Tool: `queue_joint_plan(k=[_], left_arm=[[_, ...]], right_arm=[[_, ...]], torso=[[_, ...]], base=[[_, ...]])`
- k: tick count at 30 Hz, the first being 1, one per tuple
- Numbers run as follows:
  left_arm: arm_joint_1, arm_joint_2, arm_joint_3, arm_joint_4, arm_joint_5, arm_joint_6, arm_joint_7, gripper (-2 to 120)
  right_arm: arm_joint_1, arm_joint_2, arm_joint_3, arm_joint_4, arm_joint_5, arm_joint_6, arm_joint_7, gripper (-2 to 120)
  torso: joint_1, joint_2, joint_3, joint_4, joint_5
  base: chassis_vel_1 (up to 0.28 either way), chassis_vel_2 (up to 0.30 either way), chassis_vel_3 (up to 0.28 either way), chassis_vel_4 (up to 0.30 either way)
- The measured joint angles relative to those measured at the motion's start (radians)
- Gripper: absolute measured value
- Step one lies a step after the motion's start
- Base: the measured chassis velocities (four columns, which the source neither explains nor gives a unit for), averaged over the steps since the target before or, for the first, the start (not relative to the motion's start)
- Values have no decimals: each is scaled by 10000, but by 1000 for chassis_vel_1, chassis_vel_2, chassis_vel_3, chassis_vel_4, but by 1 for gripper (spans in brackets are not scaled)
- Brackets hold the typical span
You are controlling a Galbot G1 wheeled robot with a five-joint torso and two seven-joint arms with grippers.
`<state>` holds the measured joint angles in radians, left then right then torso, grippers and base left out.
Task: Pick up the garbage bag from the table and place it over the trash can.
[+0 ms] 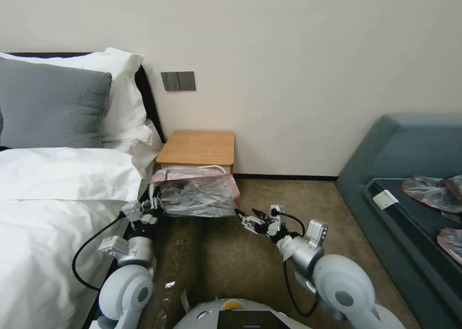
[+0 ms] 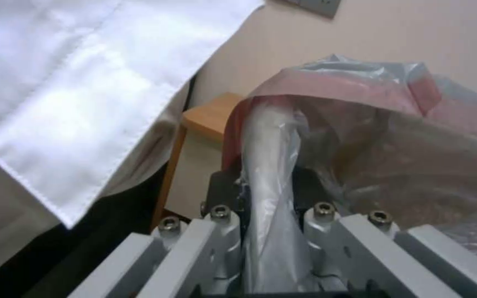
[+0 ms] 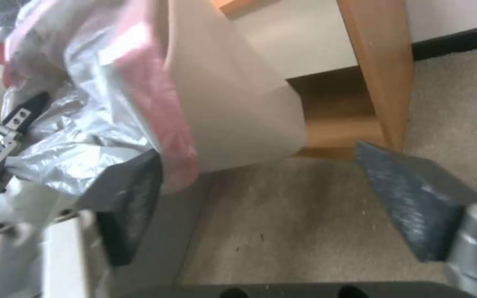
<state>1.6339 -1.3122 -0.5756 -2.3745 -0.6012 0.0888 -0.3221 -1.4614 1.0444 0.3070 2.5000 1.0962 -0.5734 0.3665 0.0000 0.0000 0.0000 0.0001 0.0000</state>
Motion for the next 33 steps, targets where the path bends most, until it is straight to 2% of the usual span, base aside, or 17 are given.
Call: queue_joint_plan(k=[1,3,6,15,18,21,24,27,33], left_arm=[[0,0,0,0,0,0,0,8],[-50,35,-27,90,-16,24,-83,8],[-66,40,-45,130,-29,36,-112,8],[-52,41,6,126,-166,157,-133,8],[37,39,51,13,-189,171,-113,8],[59,39,77,-40,-207,173,-107,8],[52,50,121,-94,-265,194,-101,8],[14,60,213,-185,-432,254,-93,8],[7,56,306,-270,-699,337,-93,8]], right_arm=[[0,0,0,0,0,0,0,89],[-163,83,-2,0,-136,11,-77,97],[-219,102,3,0,-178,38,-85,100],[288,38,326,0,226,1362,-1046,100],[1024,87,293,-13,316,2269,-1929,100],[1361,326,175,-295,391,2666,-2430,100],[1464,546,73,-509,412,2766,-2767,100],[1536,897,-190,-1002,-119,2802,-3316,100],[1648,1279,-331,-1478,-594,2848,-3573,100]], torso=[[0,0,0,0,0],[0,0,0,-3,0],[0,0,0,-3,-1],[0,0,0,-3,0],[0,1,0,1,-1],[0,0,0,1,1],[0,0,0,0,-1],[0,0,0,-2,0],[0,0,0,-1,-1]], base=[[0,0,0,0],[0,0,0,0],[0,0,0,0],[0,0,0,0],[0,0,0,0],[0,0,0,0],[0,0,0,0],[0,0,0,0],[0,0,0,0]])
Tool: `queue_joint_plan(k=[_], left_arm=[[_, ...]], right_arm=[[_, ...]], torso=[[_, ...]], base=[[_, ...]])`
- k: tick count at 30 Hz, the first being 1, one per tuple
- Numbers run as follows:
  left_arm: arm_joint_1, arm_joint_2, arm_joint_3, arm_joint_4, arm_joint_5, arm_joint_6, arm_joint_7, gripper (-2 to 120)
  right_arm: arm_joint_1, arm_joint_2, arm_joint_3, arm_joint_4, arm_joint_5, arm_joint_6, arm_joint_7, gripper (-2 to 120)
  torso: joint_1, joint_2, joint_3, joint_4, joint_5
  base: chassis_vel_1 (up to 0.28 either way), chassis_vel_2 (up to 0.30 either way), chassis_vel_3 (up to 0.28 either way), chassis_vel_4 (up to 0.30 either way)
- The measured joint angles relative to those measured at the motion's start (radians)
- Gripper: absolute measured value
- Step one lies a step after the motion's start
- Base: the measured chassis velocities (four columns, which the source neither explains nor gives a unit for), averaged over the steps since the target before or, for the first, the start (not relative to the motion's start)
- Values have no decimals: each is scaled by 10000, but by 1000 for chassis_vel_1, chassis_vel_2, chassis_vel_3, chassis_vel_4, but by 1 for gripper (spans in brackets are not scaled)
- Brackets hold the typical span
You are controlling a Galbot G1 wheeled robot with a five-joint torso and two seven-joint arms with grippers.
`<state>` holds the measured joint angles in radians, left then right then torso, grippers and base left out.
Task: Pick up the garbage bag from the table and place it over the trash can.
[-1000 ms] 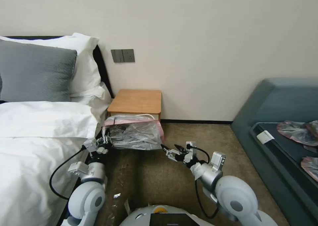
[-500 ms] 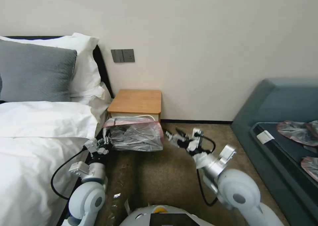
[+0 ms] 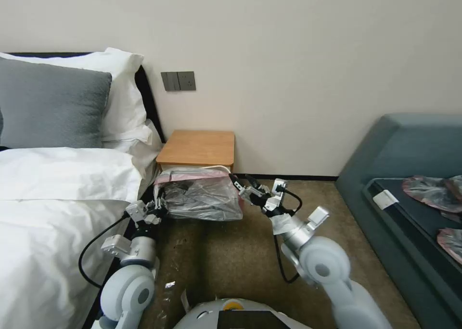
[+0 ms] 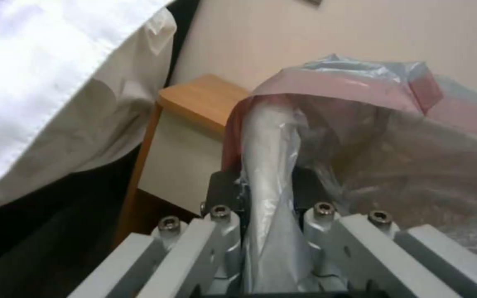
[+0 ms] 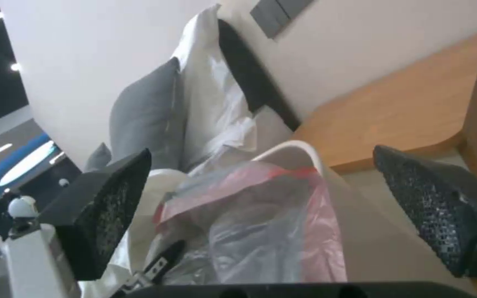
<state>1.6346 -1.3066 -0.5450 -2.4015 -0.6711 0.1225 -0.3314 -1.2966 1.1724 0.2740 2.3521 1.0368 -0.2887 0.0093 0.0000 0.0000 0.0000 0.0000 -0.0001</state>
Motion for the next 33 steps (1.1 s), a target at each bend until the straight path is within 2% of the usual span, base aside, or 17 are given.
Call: queue_joint_plan(k=[10,11,16,18,22,24,25,28,29,33], left_arm=[[16,-3,13,-140,-338,82,-12,8],[15,-3,15,-152,-415,98,-35,8],[27,-6,40,-182,-548,148,-86,8],[40,-14,84,-207,-605,174,-99,8],[38,-17,98,-209,-632,184,-105,8],[28,-15,99,-230,-684,203,-110,8],[28,-15,99,-230,-684,203,-110,8],[14,-4,92,-240,-710,217,-113,8],[14,-4,92,-240,-710,217,-113,8],[26,-8,103,-239,-710,222,-108,8]], right_arm=[[-48,313,-72,-169,-272,17,-92,98],[-69,354,-83,-175,-333,16,-119,92],[-105,456,-99,-181,-443,16,-128,82],[-155,525,-99,-181,-509,16,-128,68],[-183,552,-98,-179,-554,17,-128,59],[-205,593,-96,-179,-591,16,-128,47],[-205,593,-96,-179,-591,16,-128,47],[-202,617,-84,-152,-597,18,-125,33],[-202,617,-84,-152,-597,18,-125,33],[-193,641,-74,-116,-606,26,-125,13]], torso=[[0,0,0,0,0],[0,0,0,0,1],[0,0,0,0,0],[0,0,0,0,1],[0,0,0,0,1],[0,0,0,0,1],[0,0,0,0,1],[0,0,0,0,1],[0,0,0,0,1],[0,0,0,0,1]], base=[[0,0,0,0],[0,0,0,0],[0,0,0,0],[0,0,0,0],[0,0,0,0],[0,0,0,0],[0,0,0,0],[0,0,0,0],[0,0,0,0],[0,0,0,0]])
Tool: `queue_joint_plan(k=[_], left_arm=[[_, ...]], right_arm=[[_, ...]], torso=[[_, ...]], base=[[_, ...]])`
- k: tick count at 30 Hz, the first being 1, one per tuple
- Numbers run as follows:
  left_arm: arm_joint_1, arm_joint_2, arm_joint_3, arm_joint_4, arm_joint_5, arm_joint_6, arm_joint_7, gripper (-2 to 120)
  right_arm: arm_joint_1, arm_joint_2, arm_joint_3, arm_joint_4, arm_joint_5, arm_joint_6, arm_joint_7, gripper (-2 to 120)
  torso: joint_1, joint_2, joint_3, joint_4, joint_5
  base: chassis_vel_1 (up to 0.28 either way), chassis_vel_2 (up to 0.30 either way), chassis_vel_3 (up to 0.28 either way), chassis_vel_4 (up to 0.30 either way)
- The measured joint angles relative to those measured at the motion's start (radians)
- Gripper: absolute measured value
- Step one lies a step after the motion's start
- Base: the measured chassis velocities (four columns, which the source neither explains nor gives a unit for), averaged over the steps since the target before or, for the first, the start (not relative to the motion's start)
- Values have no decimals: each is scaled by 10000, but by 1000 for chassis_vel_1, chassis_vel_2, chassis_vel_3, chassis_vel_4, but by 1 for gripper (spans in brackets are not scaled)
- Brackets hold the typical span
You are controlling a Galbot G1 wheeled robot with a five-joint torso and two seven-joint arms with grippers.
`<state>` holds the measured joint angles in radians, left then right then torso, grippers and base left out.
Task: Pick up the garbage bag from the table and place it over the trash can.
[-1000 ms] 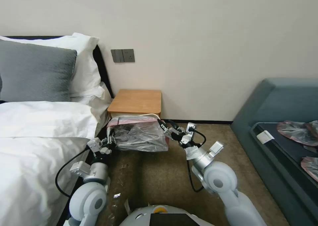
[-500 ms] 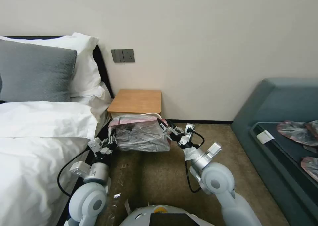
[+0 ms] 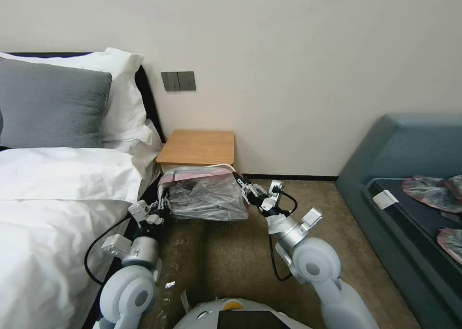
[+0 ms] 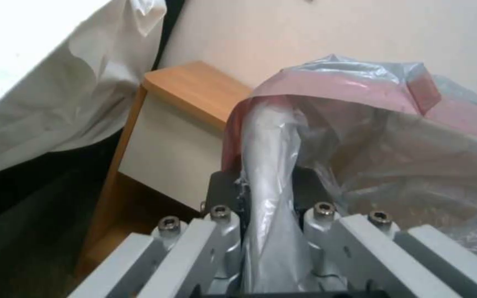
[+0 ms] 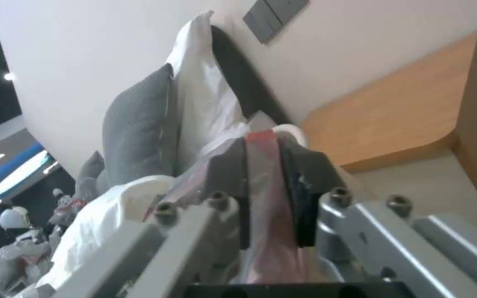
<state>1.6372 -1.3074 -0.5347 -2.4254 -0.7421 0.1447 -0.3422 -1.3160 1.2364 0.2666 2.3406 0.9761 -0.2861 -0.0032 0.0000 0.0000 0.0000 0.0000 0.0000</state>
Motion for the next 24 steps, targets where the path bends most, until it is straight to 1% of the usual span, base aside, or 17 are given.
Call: queue_joint_plan(k=[1,2,3,4,13,15,24], left_arm=[[0,0,0,0,0,0,0,8],[0,-2,5,1,4,1,8,8],[1,-3,9,1,6,2,16,8],[0,-3,13,1,10,3,26,8],[9,14,29,23,59,5,104,8],[40,39,45,36,125,5,251,8],[138,90,237,57,309,26,595,8]], right_arm=[[0,0,0,0,0,0,0,13],[-3,4,2,0,-20,1,0,8],[-4,6,2,0,-38,1,0,6],[-5,11,6,-6,-62,3,-2,0],[135,-57,68,3,-44,70,23,0],[307,-190,132,-10,31,88,131,0],[969,-484,255,-660,411,154,482,0]], torso=[[0,0,0,0,0],[0,0,0,-1,0],[0,0,0,0,0],[0,0,0,0,0],[0,0,0,0,0],[0,0,0,0,0],[0,0,0,0,0]], base=[[0,0,0,0],[0,0,0,0],[0,0,0,0],[0,0,0,0],[0,0,0,0],[0,0,0,0],[0,0,0,0]])
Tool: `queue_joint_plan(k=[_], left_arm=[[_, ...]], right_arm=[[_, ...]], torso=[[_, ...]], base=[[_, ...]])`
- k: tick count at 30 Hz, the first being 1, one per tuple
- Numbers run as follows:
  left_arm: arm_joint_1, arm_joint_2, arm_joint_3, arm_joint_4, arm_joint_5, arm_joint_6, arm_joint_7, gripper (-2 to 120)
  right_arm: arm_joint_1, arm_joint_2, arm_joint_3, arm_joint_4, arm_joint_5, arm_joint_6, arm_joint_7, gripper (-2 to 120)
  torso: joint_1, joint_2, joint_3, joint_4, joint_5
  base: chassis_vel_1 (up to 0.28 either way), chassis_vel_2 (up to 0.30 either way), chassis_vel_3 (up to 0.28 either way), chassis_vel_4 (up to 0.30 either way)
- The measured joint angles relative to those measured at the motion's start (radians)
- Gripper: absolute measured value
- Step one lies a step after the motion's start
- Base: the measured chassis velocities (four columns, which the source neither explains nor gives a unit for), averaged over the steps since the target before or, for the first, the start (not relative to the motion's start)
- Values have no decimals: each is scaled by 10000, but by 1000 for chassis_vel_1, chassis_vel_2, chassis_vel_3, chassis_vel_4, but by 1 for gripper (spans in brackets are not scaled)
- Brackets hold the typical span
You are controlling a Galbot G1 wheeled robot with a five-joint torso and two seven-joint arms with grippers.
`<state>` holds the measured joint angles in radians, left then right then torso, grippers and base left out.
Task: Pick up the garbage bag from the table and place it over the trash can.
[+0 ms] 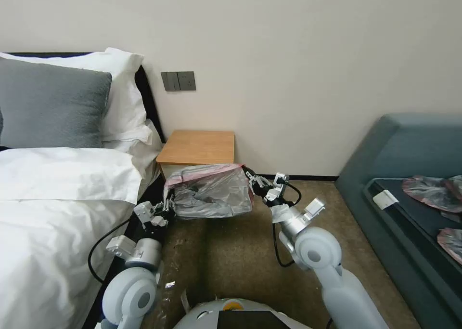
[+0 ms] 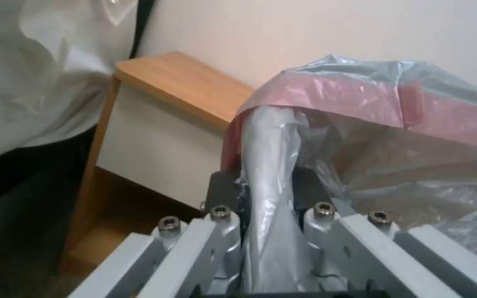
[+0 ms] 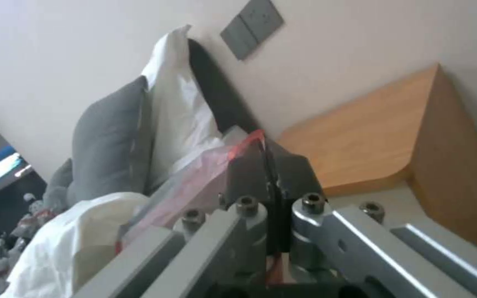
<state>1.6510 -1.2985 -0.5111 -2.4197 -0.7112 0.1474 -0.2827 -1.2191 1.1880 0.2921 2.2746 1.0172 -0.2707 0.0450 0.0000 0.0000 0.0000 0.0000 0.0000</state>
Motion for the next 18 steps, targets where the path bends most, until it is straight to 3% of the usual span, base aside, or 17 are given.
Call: queue_joint_plan(k=[13,18], left_arm=[[46,74,-76,-209,-259,168,441,8],[-15,48,-165,-332,-1006,295,381,8]], right_arm=[[116,-148,75,-588,-37,-21,20,0],[-28,-170,67,-748,-412,-31,-101,0]], torso=[[0,0,0,0,0],[0,0,0,0,0]], base=[[0,0,0,0],[0,0,0,0]])
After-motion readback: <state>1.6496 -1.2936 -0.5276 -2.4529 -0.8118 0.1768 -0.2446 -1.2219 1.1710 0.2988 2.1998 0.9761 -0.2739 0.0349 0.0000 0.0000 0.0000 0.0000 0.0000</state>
